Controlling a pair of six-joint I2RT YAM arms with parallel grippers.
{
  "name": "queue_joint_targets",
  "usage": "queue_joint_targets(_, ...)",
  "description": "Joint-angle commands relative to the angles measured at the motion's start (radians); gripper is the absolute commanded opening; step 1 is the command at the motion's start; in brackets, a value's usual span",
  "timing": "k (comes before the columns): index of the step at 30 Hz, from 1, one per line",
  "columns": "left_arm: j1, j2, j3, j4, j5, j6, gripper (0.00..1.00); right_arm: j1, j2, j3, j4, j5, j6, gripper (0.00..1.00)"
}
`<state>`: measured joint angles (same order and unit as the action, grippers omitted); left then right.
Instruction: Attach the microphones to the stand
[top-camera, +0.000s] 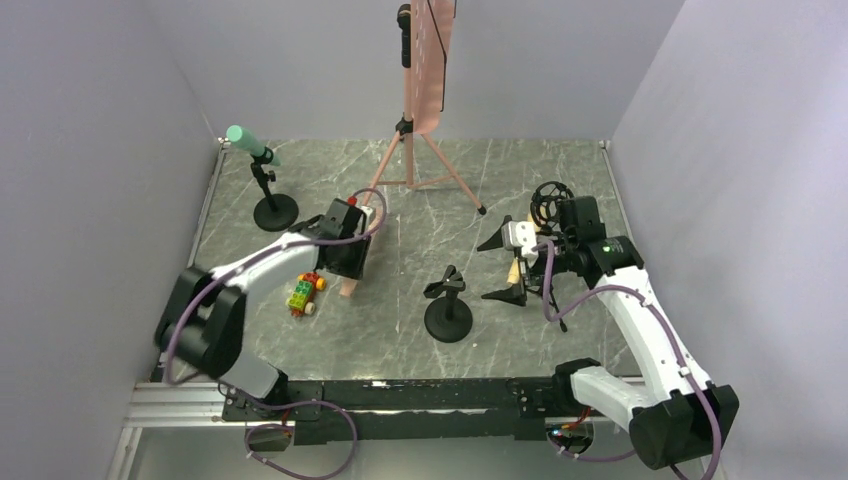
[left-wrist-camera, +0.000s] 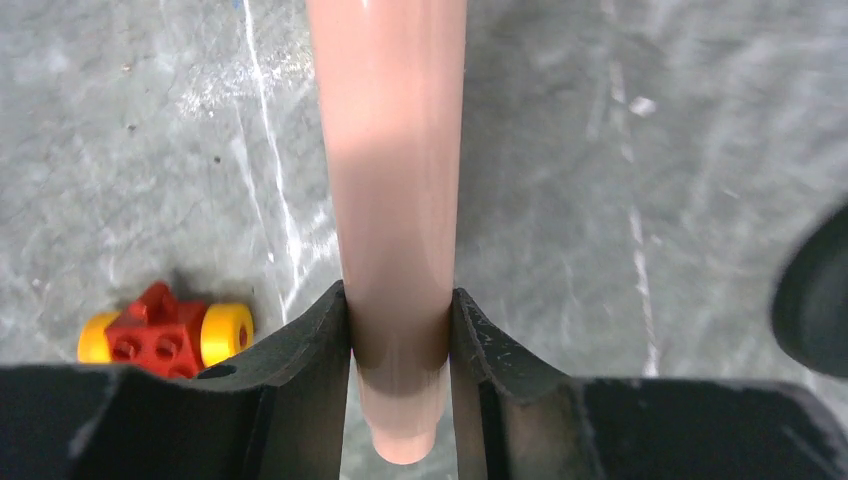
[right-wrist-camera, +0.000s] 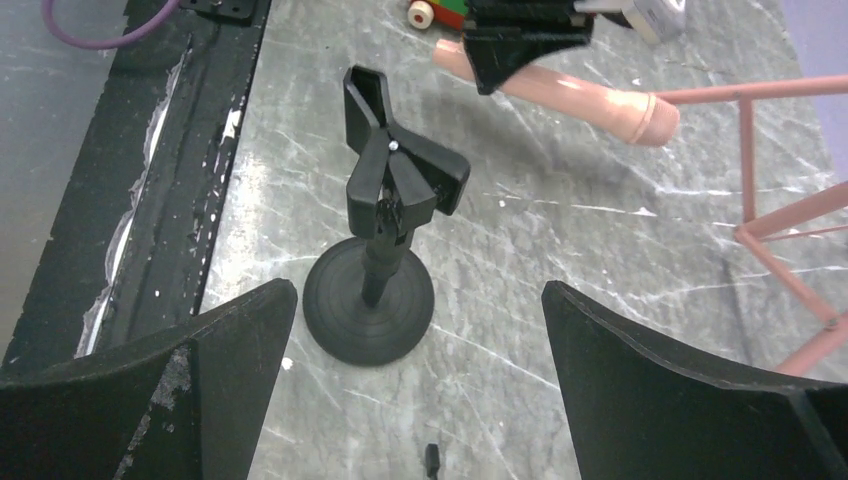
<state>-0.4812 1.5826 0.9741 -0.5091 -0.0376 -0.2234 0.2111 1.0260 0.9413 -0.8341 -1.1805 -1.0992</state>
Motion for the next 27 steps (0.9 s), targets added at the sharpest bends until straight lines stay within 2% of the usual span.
queue_joint_targets(1, -0.021, -0.258, -0.069, 0.065, 0.054, 0.008, 0.08, -0.003, 0.004, 0.158, -0.240, 0.043, -0.135, 1.00)
queue_joint_targets(6, -0.063, -0.540, -0.195, 0.133, 0.133, -0.014, 0.06, -0.003, -0.054, 0.243, -0.303, 0.064, -0.092, 1.00)
queue_joint_targets(9, -0.113, -0.708, -0.300, 0.235, 0.183, -0.027, 0.06, -0.002, -0.050, 0.300, -0.343, 0.013, -0.046, 1.00)
queue_joint_targets(12, -0.196, -0.876, -0.386, 0.361, 0.202, -0.045, 0.05, -0.001, -0.047, 0.325, -0.289, -0.063, 0.098, 1.00)
queue_joint_targets(15, -0.299, -0.992, -0.432, 0.494, 0.168, -0.083, 0.04, 0.011, -0.039, 0.305, -0.125, -0.125, 0.314, 1.00)
queue_joint_targets(20, -0.488, -0.972, -0.414, 0.688, 0.045, -0.115, 0.04, 0.098, -0.022, 0.267, 0.188, -0.088, 0.719, 1.00)
queue_joint_targets(24, -0.647, -0.822, -0.348, 0.850, -0.104, -0.074, 0.03, 0.114, 0.015, 0.250, 0.390, -0.073, 1.015, 1.00)
queue_joint_targets(27, -0.700, -0.698, -0.286, 0.963, -0.147, -0.050, 0.03, 0.115, 0.043, 0.227, 0.524, -0.099, 1.176, 1.00)
